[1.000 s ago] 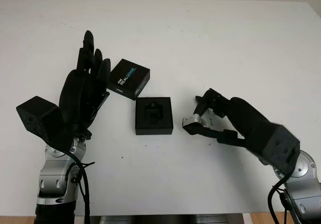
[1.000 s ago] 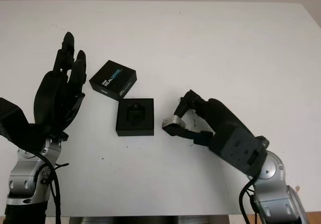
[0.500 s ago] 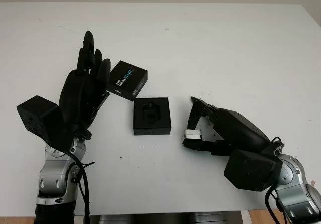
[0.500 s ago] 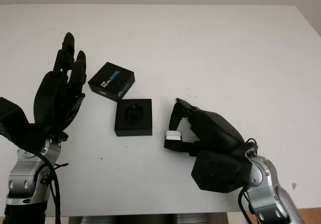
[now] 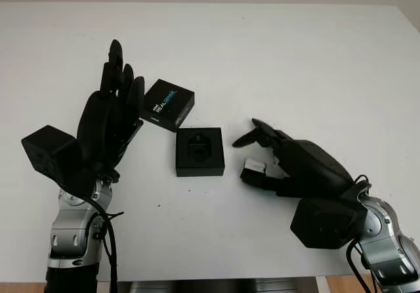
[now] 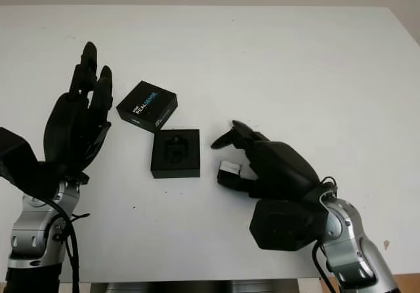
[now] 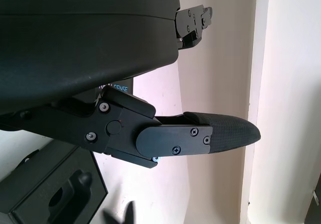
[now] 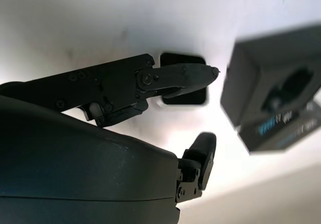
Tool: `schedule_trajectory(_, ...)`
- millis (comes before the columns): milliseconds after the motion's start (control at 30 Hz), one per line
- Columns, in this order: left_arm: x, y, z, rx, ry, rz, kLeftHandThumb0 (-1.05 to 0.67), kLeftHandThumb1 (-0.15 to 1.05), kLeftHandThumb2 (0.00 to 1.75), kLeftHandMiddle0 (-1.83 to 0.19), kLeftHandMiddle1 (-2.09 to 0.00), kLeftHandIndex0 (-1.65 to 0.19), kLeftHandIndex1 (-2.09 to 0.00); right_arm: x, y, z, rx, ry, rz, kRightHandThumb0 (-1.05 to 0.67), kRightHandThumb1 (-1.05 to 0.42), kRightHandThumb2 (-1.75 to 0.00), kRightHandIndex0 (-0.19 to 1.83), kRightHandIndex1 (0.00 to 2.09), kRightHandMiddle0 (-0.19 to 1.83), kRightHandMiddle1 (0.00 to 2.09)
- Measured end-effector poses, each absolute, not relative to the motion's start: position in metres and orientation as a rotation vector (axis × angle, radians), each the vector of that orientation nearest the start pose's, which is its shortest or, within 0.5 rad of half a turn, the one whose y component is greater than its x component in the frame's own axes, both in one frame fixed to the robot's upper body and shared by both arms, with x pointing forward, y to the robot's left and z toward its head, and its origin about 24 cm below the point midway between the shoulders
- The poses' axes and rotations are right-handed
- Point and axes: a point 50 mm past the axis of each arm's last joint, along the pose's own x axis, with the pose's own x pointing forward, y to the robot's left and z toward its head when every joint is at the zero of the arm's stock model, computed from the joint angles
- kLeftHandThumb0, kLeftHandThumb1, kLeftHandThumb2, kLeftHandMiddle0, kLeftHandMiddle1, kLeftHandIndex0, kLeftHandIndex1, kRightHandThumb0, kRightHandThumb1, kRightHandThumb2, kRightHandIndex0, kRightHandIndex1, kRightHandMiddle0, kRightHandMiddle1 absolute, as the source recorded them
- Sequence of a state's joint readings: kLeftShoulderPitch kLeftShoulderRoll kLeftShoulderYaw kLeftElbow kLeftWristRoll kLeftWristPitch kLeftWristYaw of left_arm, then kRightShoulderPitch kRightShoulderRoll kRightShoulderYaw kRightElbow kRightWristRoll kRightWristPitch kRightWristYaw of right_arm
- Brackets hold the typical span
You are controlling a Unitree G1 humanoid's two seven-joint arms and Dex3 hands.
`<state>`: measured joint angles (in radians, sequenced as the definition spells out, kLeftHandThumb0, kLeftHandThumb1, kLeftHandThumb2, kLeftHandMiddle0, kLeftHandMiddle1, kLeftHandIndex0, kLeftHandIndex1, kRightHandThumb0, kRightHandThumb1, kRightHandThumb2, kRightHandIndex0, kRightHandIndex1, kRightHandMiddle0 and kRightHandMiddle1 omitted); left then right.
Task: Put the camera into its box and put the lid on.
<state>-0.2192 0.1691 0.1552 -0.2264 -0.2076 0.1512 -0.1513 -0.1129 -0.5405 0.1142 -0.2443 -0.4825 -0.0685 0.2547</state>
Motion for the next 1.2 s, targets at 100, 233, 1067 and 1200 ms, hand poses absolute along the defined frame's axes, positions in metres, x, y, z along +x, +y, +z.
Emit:
schedule_trajectory(100,0.281,0.186,0.145,-0.021,-0.312,-0.107,-0.76,1.05,0.43,0.19,0.00,0.19,0.00,0.268,-0.174,0.137,-1.046,-0.344,0.312,-0.50,-1.05,-0.15,0.02,0.07,0.17,0.42)
schedule_trajectory(233,0.281,0.186,0.145,-0.020,-0.313,-0.108,-0.76,1.05,0.44,0.19,0.00,0.19,0.00,0.277,-0.173,0.148,-1.018,-0.376,0.274,-0.51,-1.05,-0.13,0.04,0.07,0.19,0.43)
schedule_trajectory(1067,0.281,0.187,0.145,-0.017,-0.309,-0.110,-0.78,1.05,0.42,0.19,0.00,0.19,0.00,0.282,-0.180,0.166,-0.910,-0.464,0.214,-0.76,-0.88,-0.05,0.10,0.06,0.12,0.54)
schedule_trajectory(1200,0.281,0.187,0.145,-0.020,-0.309,-0.110,-0.78,1.05,0.42,0.19,0.00,0.19,0.00,0.273,-0.182,0.156,-0.929,-0.447,0.186,-0.80,-0.87,-0.05,0.12,0.07,0.19,0.44)
